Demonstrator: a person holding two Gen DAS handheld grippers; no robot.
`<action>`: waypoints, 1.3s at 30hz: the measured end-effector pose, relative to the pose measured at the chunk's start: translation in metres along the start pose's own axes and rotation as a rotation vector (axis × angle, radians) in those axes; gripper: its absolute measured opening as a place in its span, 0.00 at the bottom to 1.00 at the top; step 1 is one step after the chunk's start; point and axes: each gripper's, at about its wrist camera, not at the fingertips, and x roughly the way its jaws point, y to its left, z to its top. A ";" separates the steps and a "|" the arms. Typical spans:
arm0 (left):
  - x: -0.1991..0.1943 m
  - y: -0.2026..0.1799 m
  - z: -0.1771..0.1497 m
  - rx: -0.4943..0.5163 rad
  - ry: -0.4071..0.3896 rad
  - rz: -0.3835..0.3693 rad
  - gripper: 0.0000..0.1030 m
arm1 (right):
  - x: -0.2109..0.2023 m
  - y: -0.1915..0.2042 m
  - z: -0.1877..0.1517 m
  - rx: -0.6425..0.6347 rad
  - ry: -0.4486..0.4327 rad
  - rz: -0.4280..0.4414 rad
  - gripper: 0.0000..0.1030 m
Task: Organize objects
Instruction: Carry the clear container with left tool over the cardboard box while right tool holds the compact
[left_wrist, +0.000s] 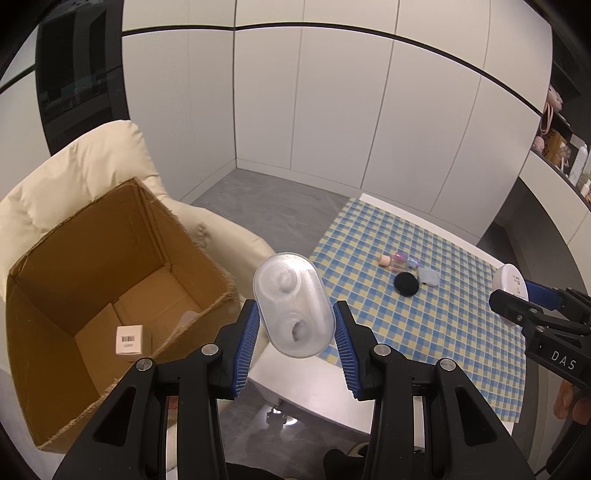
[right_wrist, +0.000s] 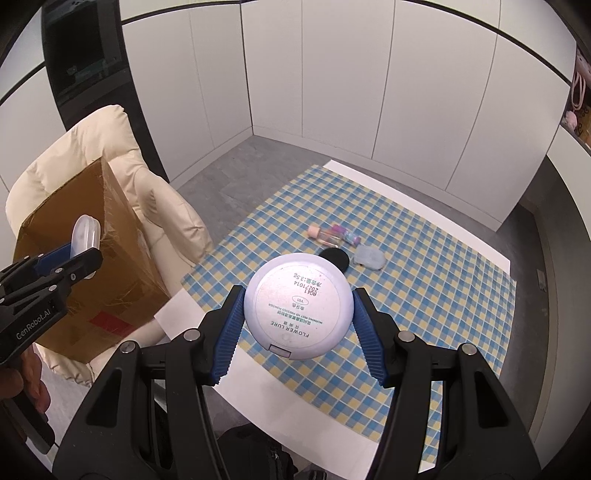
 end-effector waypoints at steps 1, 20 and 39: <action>-0.001 0.003 0.000 -0.005 -0.001 0.004 0.40 | 0.000 0.003 0.001 -0.001 -0.003 0.001 0.58; -0.015 0.053 -0.007 -0.072 -0.014 0.060 0.40 | 0.005 0.056 0.016 -0.067 -0.022 0.038 0.58; -0.023 0.103 -0.017 -0.136 -0.004 0.123 0.40 | 0.012 0.107 0.027 -0.128 -0.025 0.089 0.58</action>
